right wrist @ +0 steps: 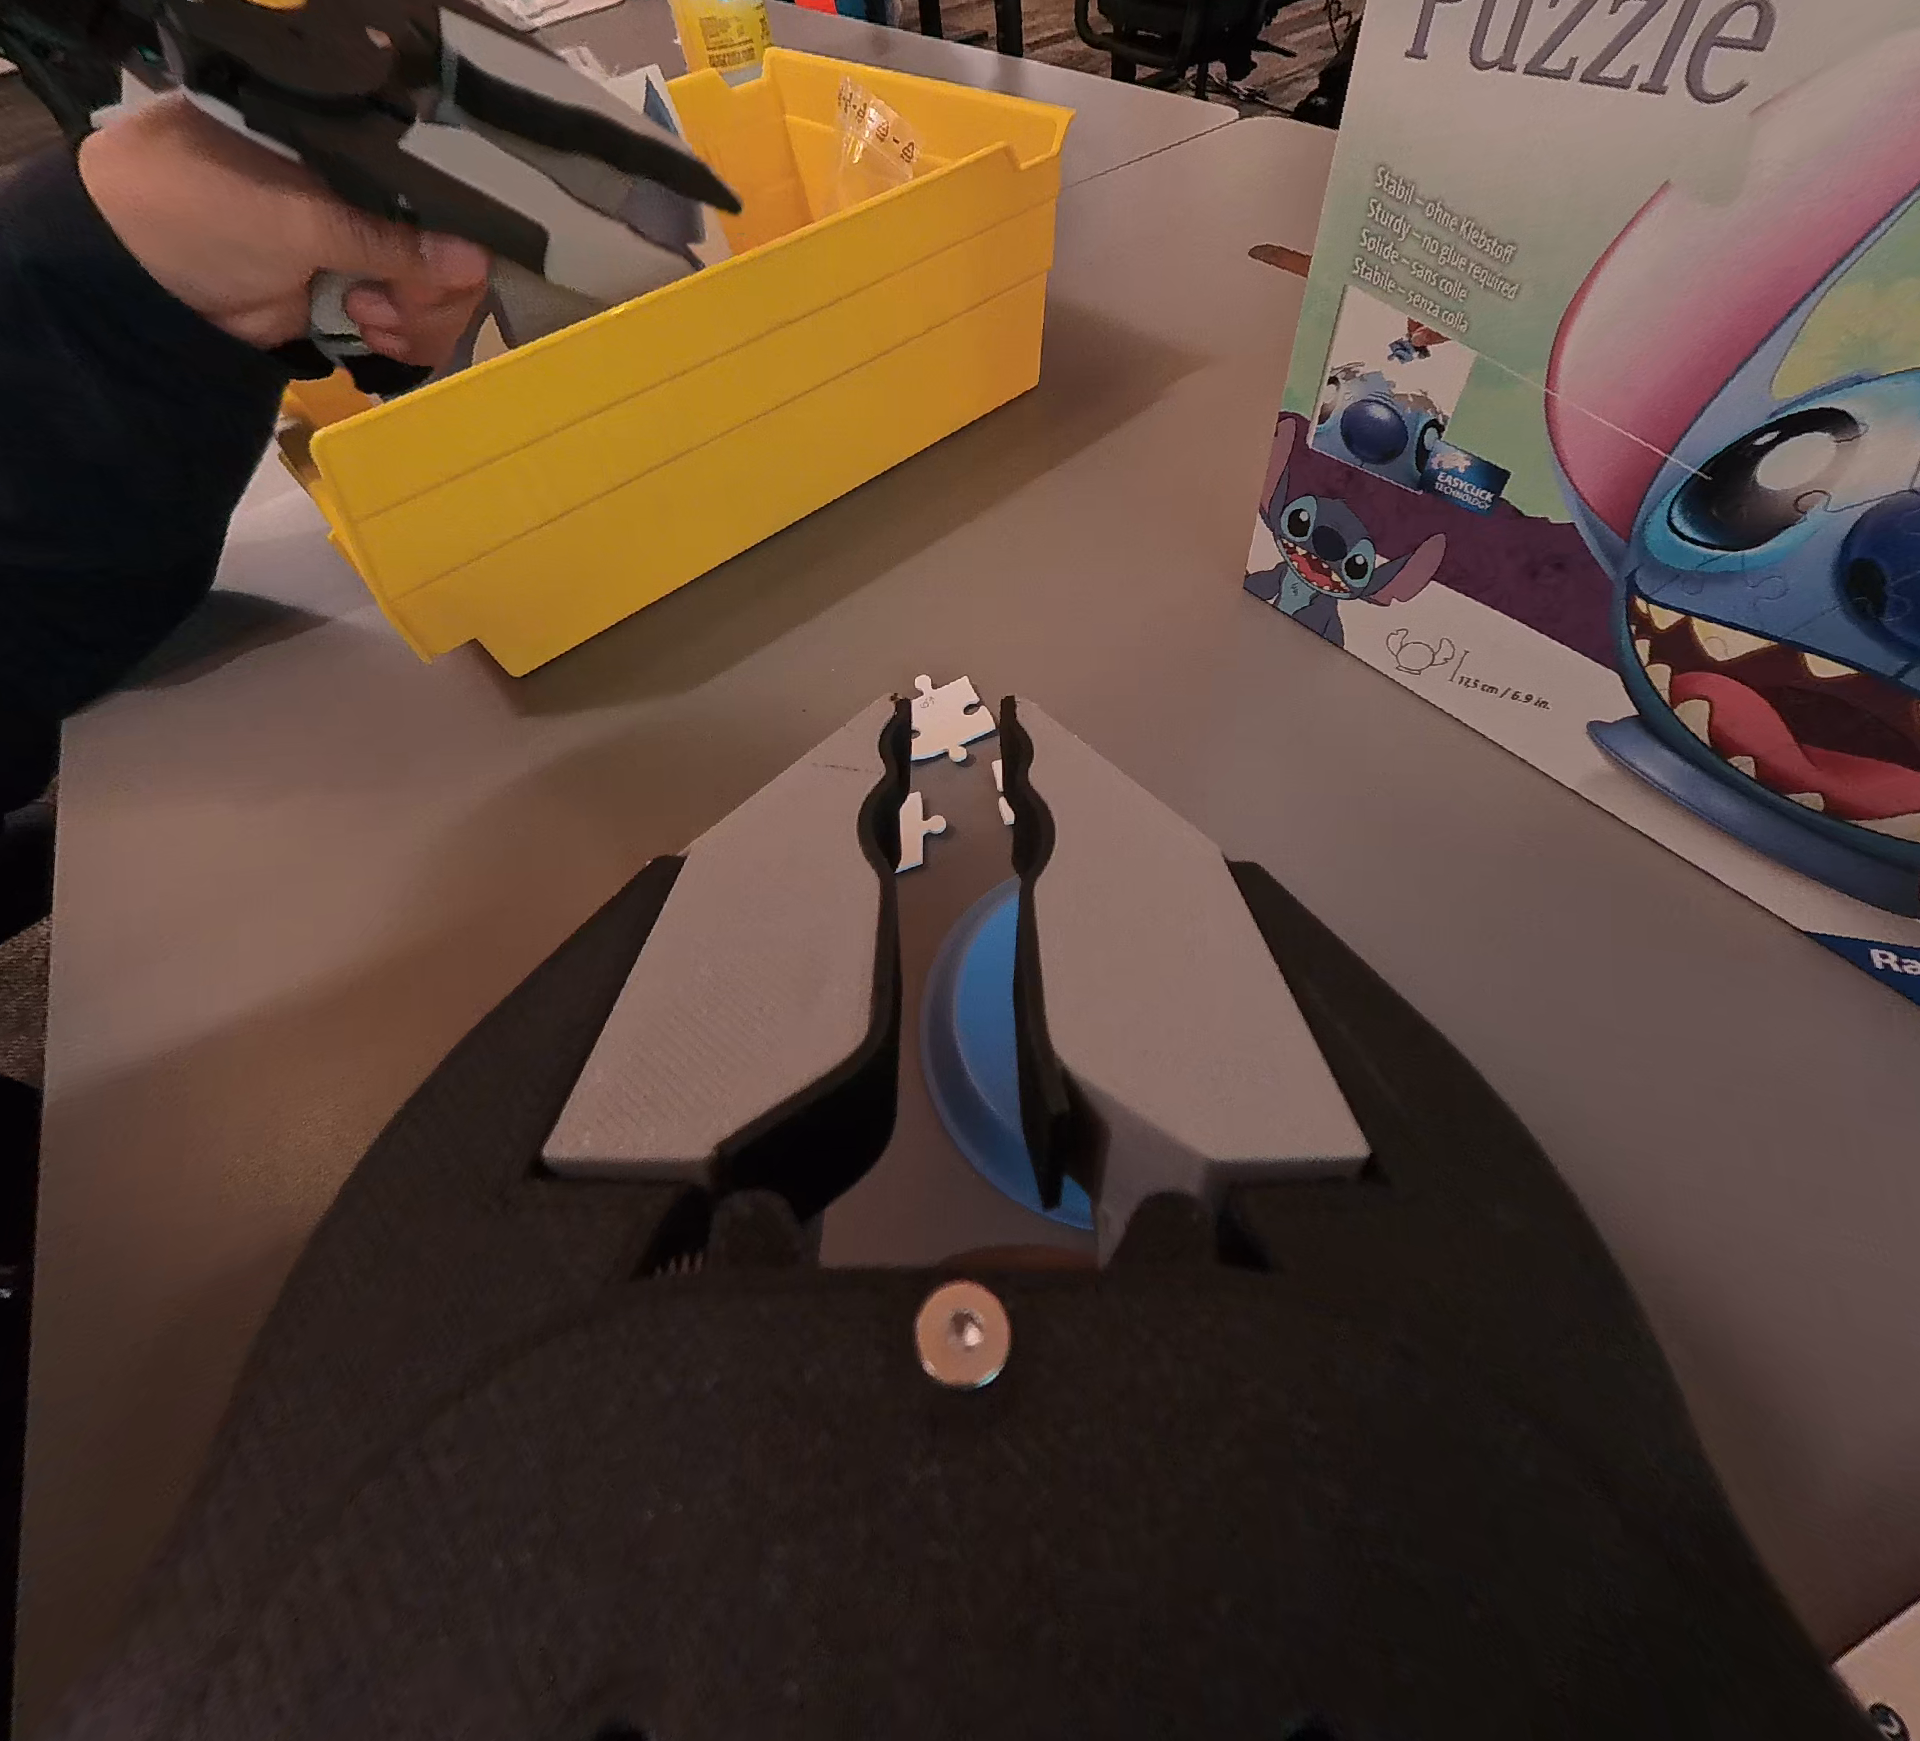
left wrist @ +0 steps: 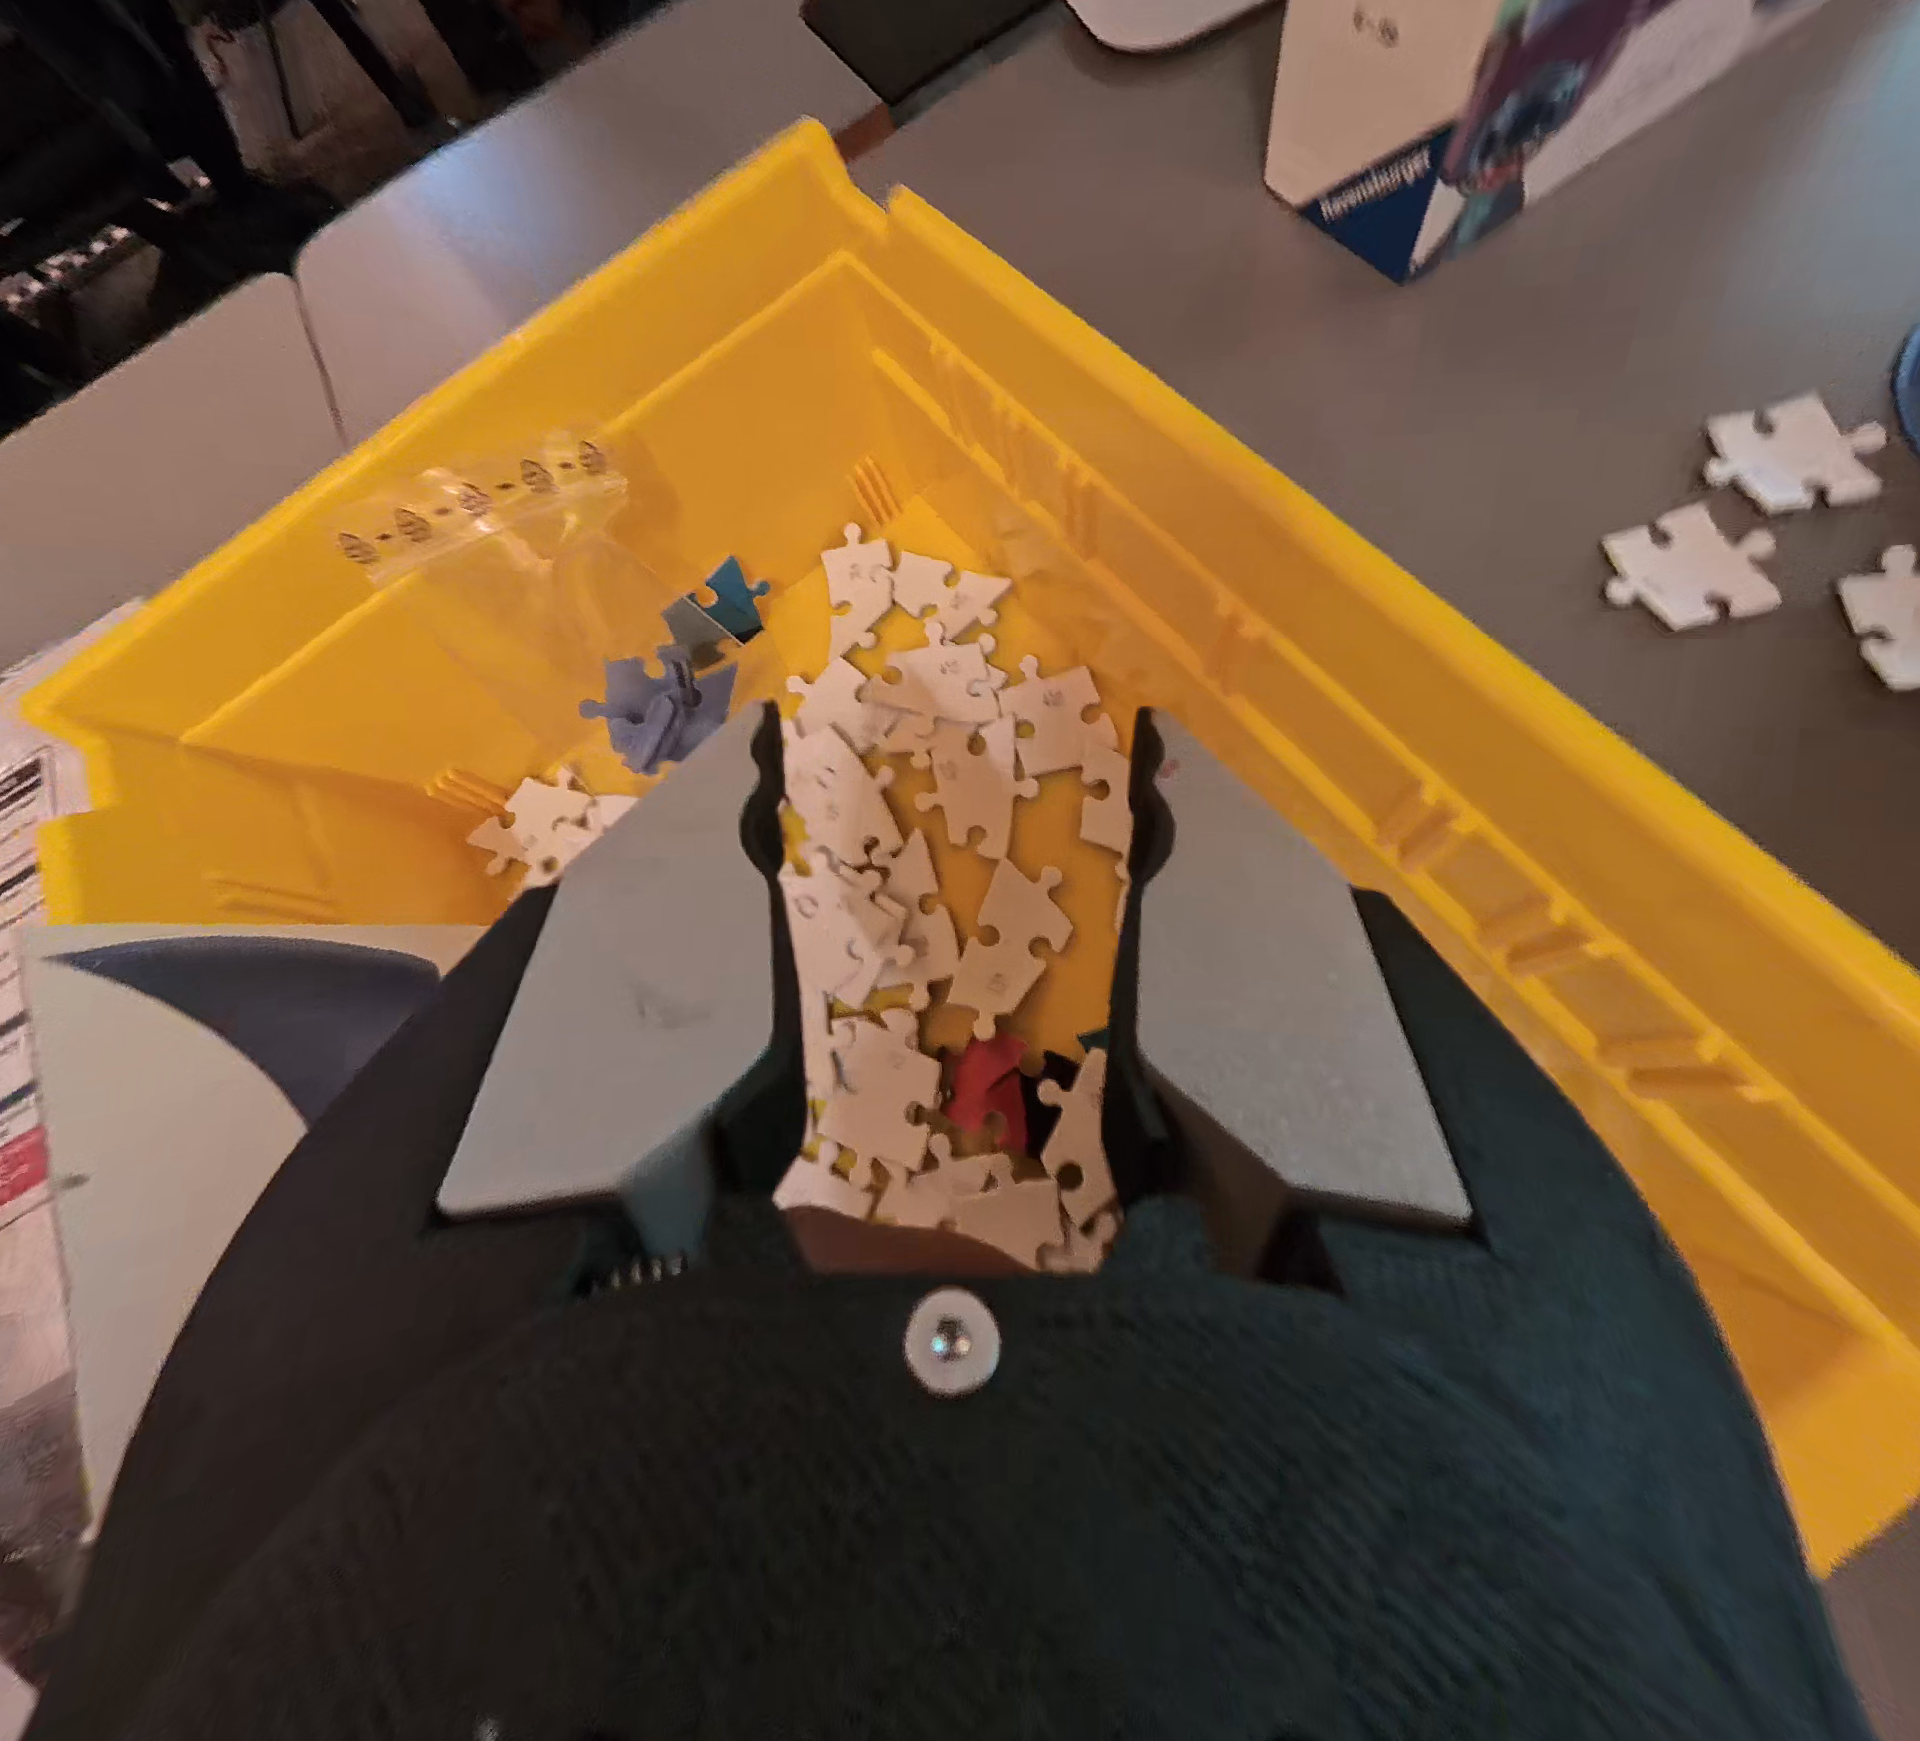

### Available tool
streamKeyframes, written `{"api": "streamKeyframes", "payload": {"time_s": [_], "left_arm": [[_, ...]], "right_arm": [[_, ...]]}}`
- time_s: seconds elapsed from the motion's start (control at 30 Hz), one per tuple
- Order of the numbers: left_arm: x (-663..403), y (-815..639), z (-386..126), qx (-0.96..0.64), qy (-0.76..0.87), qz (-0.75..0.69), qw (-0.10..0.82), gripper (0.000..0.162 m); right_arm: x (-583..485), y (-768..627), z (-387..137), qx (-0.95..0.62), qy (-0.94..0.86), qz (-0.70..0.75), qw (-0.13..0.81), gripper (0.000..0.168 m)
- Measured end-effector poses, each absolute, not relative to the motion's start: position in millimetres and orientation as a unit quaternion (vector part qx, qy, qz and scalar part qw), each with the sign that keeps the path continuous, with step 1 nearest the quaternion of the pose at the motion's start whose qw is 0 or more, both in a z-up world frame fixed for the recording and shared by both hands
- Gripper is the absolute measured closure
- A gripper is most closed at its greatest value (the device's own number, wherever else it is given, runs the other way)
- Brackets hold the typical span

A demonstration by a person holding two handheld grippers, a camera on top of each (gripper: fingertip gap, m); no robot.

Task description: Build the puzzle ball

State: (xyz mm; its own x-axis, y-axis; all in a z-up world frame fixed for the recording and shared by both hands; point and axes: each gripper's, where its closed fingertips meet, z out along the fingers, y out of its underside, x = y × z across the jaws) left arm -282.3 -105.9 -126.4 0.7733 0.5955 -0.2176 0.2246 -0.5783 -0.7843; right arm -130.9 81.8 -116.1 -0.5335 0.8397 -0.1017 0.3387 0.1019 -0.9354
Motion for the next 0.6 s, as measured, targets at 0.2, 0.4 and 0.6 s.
{"api": "streamKeyframes", "payload": {"time_s": [0.2,0.4,0.6], "left_arm": [[-292,-110,-98,-0.806,-0.283,0.233,0.464,0.095],[-299,-118,-88,-0.786,-0.304,0.235,0.485,0.095],[-289,-110,-92,-0.804,-0.276,0.208,0.484,0.1]], "right_arm": [[-131,81,-118,-0.419,-0.705,0.52,0.24,0.155],[-131,81,-117,-0.418,-0.704,0.521,0.242,0.156],[-131,81,-117,-0.416,-0.706,0.519,0.244,0.156]]}}
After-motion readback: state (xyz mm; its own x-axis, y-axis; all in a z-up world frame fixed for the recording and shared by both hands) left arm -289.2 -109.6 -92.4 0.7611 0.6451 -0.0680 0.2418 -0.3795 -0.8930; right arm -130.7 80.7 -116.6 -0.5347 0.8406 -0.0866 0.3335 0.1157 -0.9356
